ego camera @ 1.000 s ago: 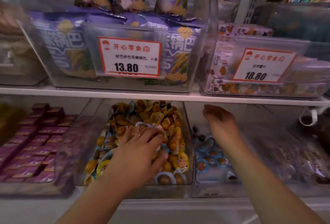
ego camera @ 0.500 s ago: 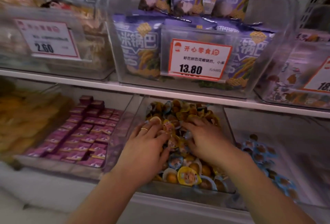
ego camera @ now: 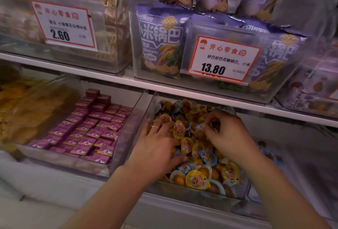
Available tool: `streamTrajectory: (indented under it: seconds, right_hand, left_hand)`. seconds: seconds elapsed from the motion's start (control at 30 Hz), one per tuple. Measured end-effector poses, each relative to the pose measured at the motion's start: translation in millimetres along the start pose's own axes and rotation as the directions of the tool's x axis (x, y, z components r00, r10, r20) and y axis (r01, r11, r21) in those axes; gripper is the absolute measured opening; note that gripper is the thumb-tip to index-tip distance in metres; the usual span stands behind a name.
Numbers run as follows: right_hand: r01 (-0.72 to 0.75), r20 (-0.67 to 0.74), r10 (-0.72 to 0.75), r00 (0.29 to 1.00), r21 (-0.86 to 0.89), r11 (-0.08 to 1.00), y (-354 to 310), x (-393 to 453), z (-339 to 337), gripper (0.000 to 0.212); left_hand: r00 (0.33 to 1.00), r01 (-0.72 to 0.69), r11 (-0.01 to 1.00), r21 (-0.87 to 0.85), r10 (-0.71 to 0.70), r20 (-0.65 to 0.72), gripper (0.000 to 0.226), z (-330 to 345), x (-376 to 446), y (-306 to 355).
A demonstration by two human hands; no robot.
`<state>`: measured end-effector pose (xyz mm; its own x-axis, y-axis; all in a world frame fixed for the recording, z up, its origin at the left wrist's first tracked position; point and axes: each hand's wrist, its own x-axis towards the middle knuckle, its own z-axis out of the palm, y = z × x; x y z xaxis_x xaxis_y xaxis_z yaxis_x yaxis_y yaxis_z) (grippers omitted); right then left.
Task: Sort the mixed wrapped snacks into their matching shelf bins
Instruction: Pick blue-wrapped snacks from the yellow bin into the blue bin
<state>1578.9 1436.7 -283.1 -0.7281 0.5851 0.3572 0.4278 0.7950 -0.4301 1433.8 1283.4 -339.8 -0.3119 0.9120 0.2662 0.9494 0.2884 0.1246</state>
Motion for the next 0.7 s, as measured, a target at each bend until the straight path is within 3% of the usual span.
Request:
streamTrajectory:
  seconds: [0.13,0.27,0.4,0.5,0.63,0.7]
  right_hand:
    - [0.003,-0.037,0.001,0.999,0.098,0.995,-5,-7,-16,0.007]
    - [0.117,0.164,-0.093,0.982,-0.144,0.983,1,-19,-19,0.007]
    - [0.237,0.338,-0.112,0.934,-0.356,0.904,4,-38,-3,0.032]
    - [0.26,0.367,-0.113,0.923,-0.381,0.887,4,-38,0,0.048]
    - [0.263,0.362,-0.12,0.924,-0.377,0.888,3,-35,2,0.036]
    - [0.257,0.351,-0.124,0.928,-0.364,0.895,2,-34,2,0.023]
  left_hand:
    - [1.0,-0.004,1.0,0.01,0.004,0.005,0.042,-1,3,5]
    - [0.996,-0.007,1.0,0.004,0.007,-0.089,0.029,-3,6,10]
    - [0.945,0.047,0.956,-0.289,-0.137,-0.298,0.014,-11,7,12]
    - [0.932,0.007,0.879,-0.476,-0.178,-0.315,0.018,-25,4,16]
    - [0.987,-0.127,0.973,-0.191,0.105,-0.12,0.027,-26,-8,21]
    - [0.987,-0.157,0.982,-0.101,0.153,-0.046,0.039,-24,-13,21]
